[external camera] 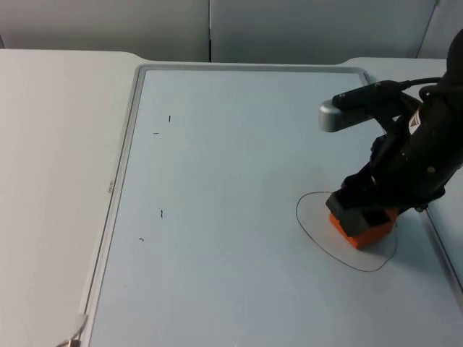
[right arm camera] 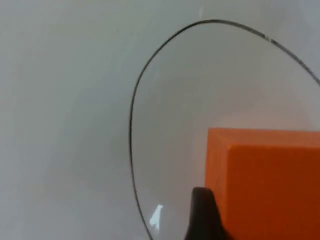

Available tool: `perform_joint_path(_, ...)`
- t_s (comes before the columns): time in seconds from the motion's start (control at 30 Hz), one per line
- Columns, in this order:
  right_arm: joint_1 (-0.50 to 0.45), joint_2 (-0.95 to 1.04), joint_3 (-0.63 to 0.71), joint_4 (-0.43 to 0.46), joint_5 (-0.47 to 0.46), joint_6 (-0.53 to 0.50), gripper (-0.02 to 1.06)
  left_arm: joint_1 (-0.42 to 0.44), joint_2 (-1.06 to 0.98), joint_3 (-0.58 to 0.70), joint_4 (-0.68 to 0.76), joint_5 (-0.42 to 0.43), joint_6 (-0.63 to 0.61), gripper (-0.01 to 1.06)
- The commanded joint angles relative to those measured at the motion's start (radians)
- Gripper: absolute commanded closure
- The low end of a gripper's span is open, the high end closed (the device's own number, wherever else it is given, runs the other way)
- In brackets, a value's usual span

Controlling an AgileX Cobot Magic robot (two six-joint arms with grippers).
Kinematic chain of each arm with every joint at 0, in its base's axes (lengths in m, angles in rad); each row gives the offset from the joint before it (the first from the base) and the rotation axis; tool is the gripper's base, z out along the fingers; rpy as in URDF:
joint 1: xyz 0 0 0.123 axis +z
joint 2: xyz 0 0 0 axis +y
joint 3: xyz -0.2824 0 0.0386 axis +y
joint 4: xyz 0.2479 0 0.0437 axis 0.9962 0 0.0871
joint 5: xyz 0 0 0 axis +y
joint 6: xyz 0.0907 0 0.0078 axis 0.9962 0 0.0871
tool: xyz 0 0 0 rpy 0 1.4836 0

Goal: Pick up one cube with the left hand and another cube with the right hand. First place the cube in the right hand at the target position, then stack the cube in the left hand on top.

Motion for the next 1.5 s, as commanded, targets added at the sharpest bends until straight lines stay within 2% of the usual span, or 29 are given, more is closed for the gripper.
perform_joint_path(0.0, 0.013, 0.011, -0.011, -0.007, -0.01, 0.001, 1.05, -0.007, -0.007, 0.006, -0.012, -0.013, 0.0, 0.85)
perform_joint_path(0.2, 0.049, 0.014, -0.011, -0.007, -0.034, 0.001, 1.05, -0.007, -0.007, 0.006, -0.012, -0.013, 0.0, 0.85)
perform_joint_path(0.57, 0.05, 0.014, -0.011, -0.02, -0.029, 0.021, 1.05, -0.007, -0.007, 0.006, -0.012, -0.013, 0.0, 0.85)
perform_joint_path(0.73, 0.05, 0.014, -0.011, -0.063, -0.012, 0.047, 1.05, -0.007, -0.007, 0.006, -0.012, -0.013, 0.0, 0.85)
perform_joint_path(1.17, 0.05, 0.014, -0.011, -0.062, -0.004, 0.051, 1.04, -0.007, -0.007, 0.006, -0.012, -0.013, 0.0, 0.85)
perform_joint_path(1.23, 0.05, 0.014, -0.011, -0.06, -0.004, 0.051, 1.0, -0.007, -0.007, 0.006, -0.012, -0.013, 0.0, 0.85)
perform_joint_path(1.27, 0.05, 0.014, -0.011, -0.058, -0.001, 0.051, 0.93, -0.007, -0.007, 0.006, -0.012, -0.013, 0.0, 0.85)
perform_joint_path(1.37, 0.05, 0.009, -0.011, -0.055, -0.001, 0.051, 0.62, -0.007, -0.007, 0.006, -0.012, -0.013, 0.0, 0.85)
perform_joint_path(1.4, 0.05, 0.009, -0.011, -0.055, -0.001, 0.051, 0.62, -0.007, -0.007, 0.006, -0.012, -0.013, 0.0, 0.85)
perform_joint_path(1.47, 0.05, 0.001, -0.011, -0.055, 0.001, 0.053, 0.36, -0.007, -0.007, 0.006, -0.012, -0.013, 0.0, 0.85)
